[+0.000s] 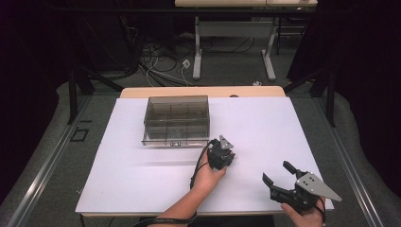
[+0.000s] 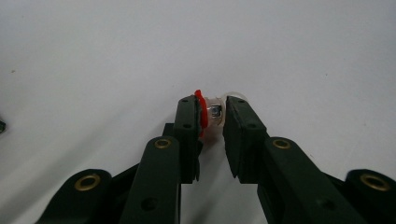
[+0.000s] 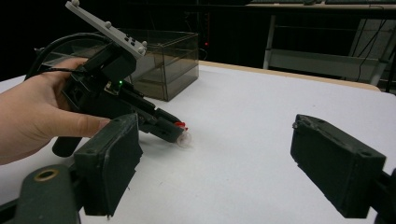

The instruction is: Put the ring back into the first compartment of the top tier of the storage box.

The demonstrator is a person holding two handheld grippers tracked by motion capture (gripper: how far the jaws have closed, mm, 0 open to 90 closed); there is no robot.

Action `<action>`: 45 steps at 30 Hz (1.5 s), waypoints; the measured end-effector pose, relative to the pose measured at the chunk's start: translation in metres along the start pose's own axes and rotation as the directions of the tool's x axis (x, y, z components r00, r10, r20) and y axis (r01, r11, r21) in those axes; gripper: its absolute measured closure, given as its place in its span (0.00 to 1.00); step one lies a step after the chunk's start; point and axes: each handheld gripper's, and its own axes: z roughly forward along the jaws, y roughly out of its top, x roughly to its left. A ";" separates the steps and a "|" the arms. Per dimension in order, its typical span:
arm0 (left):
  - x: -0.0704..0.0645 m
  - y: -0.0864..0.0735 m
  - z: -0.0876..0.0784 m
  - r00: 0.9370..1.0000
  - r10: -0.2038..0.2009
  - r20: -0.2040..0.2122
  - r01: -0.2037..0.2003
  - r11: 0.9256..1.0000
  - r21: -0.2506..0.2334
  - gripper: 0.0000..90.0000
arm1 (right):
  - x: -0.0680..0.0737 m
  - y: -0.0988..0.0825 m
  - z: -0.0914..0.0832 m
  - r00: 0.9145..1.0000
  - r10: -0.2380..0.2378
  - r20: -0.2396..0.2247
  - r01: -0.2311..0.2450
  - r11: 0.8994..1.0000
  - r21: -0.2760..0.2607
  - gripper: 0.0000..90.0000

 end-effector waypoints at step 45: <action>0.000 0.006 -0.027 1.000 0.022 -0.002 -0.022 0.996 -0.087 0.84 | 0.000 0.000 0.000 1.000 0.005 0.006 -0.005 1.000 0.001 0.17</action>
